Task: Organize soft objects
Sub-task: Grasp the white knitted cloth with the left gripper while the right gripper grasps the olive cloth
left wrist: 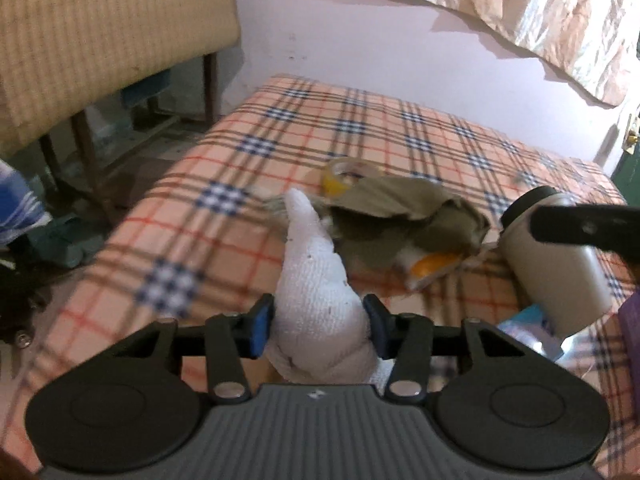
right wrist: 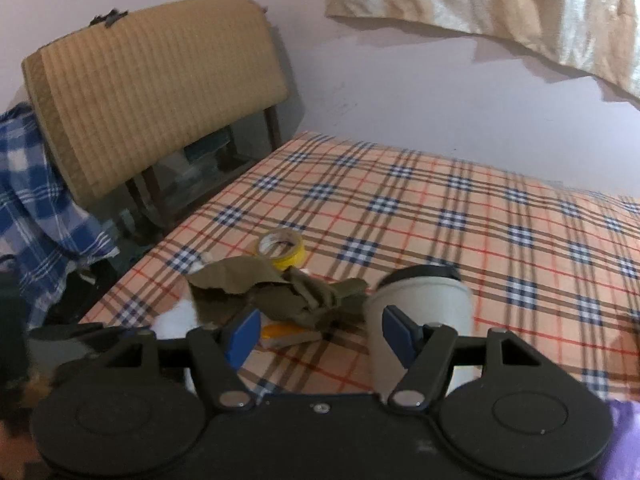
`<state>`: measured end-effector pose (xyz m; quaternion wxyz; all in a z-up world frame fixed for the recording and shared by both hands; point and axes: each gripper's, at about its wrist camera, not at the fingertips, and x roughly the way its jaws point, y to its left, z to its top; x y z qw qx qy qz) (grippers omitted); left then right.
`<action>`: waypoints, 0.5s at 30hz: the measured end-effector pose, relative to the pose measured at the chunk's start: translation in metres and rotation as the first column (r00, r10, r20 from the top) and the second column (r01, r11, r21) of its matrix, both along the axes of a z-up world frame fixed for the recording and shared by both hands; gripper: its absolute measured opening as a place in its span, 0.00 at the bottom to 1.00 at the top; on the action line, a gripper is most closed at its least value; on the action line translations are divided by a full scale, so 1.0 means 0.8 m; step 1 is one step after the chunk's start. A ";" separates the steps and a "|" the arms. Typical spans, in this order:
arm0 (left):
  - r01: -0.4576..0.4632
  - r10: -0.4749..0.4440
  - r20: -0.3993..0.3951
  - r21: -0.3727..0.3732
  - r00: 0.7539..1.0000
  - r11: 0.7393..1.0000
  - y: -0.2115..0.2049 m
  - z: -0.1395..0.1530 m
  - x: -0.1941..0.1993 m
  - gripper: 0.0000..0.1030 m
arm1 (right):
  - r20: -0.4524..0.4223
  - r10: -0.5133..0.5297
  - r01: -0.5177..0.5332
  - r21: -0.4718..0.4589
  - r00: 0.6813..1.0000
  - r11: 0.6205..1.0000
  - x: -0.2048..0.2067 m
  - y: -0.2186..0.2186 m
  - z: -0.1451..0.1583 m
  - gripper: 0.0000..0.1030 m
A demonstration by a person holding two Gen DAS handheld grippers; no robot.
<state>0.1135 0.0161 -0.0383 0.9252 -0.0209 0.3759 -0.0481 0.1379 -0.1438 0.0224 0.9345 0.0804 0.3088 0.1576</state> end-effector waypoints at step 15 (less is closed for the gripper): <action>-0.029 0.029 0.008 -0.028 1.000 0.999 0.026 0.005 0.003 0.49 | -0.073 0.059 -0.066 -0.099 0.996 0.993 0.094 0.083 -0.043 0.75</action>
